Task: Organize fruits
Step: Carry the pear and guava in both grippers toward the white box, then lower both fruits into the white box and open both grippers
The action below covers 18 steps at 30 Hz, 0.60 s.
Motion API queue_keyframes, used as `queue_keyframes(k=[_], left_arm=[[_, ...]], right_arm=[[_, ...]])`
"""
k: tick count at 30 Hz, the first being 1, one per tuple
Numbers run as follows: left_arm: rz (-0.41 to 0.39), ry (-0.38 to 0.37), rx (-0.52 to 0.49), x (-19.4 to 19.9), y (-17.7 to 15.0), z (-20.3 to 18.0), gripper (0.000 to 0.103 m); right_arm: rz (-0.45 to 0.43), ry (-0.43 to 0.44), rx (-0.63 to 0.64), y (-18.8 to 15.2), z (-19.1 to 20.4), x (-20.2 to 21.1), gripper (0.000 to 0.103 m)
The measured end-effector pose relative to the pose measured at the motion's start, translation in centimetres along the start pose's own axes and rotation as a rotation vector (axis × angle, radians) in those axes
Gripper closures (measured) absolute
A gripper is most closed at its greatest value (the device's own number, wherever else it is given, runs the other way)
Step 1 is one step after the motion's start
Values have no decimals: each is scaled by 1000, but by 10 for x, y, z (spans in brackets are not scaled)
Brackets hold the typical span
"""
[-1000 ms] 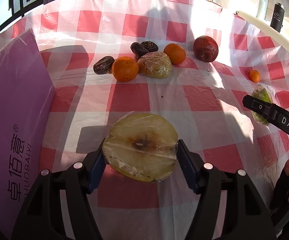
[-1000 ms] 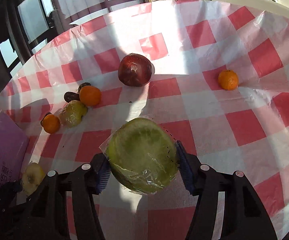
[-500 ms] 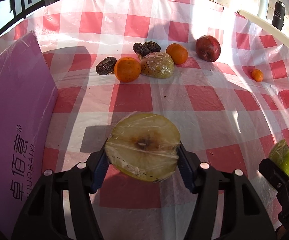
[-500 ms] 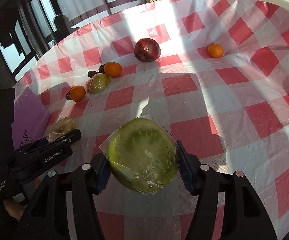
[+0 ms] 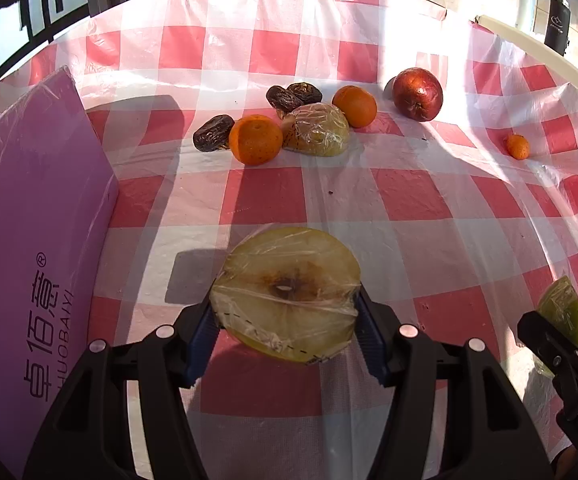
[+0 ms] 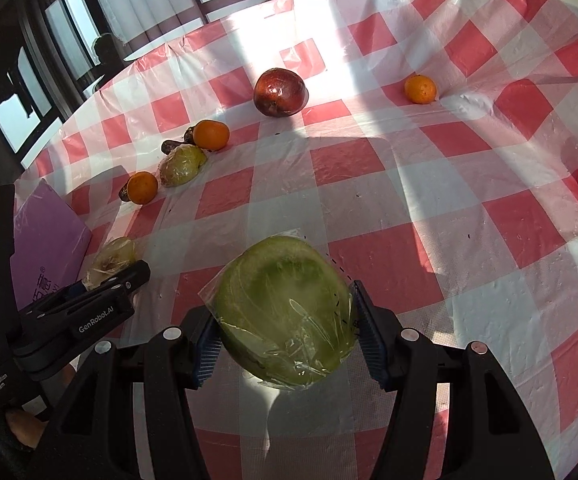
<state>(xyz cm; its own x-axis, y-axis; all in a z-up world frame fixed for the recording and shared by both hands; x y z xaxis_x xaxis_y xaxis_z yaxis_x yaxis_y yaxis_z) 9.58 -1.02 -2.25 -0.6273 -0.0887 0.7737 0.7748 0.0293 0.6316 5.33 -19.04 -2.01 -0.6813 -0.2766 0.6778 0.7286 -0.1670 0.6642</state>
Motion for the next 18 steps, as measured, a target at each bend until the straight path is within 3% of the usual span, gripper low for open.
queue_keyframes(k=[4, 10, 14, 18], left_arm=[[-23, -28, 32, 9, -4, 4, 43], [-163, -43, 46, 60, -22, 5, 43], [-289, -50, 124, 112, -29, 22, 43], [-452, -70, 157, 170, -36, 46, 43]], right_arm=[[-13, 14, -12, 0, -2, 3, 45], [-128, 59, -27, 2, -2, 28, 45], [-241, 106, -62, -2, -1, 53, 45], [-285, 191, -46, -9, 20, 66, 45]])
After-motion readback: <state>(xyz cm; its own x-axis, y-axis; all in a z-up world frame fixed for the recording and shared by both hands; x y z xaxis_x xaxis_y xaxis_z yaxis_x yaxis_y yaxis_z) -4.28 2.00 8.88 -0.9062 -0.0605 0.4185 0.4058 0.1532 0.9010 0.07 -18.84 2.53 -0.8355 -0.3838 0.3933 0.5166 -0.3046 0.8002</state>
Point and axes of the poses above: each gripper's, at about its wrist camera, not at the fingertips, and x roughly against the way its jaws point, z to its left, y to its top, the point moved 4 cm from there along -x, roughly the way its jaws point, and after that the axes turned 3 degrees about y, right-handed, at the moved point
